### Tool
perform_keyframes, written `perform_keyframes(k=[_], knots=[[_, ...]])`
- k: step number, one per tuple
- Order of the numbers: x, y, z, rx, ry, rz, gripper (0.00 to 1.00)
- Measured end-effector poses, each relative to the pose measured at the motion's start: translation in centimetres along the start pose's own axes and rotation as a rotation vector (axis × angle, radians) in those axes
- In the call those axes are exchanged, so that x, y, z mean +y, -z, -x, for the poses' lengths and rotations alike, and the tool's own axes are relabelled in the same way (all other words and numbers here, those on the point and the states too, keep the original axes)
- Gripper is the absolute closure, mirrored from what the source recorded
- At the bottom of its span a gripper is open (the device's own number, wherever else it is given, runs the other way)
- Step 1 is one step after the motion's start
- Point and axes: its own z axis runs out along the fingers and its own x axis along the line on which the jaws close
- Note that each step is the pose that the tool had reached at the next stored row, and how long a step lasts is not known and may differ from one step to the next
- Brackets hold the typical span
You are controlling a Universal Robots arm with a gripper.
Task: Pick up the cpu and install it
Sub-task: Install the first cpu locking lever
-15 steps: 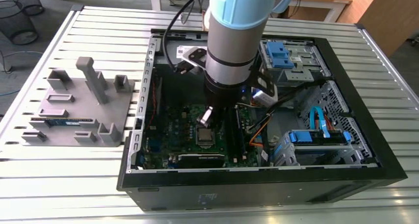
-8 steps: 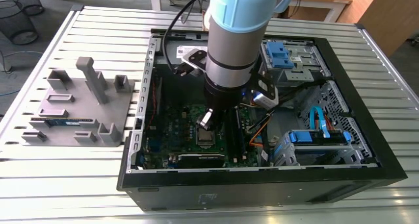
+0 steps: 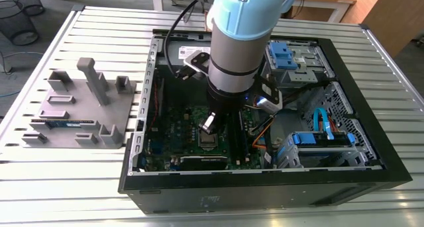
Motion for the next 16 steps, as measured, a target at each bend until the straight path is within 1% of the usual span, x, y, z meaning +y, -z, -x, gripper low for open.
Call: perform_keyframes(k=[3,5,6,8,9,10,12,16], knots=[[-0.21,0.01,-0.24,-0.0033,-0.003,0.0028,0.89],[-0.27,0.01,-0.33,-0.0075,-0.006,0.0064,0.89],[-0.27,0.02,-0.34,-0.0127,-0.006,0.0106,0.89],[-0.25,0.01,-0.37,-0.0267,-0.008,0.0221,0.89],[-0.24,0.00,-0.37,-0.0324,-0.008,0.0269,0.89],[-0.24,0.00,-0.38,-0.0355,-0.009,0.0295,0.89],[-0.27,-0.01,-0.43,-0.0385,-0.012,0.0317,0.89],[-0.36,-0.09,-0.55,-0.0402,-0.023,0.0326,0.89]])
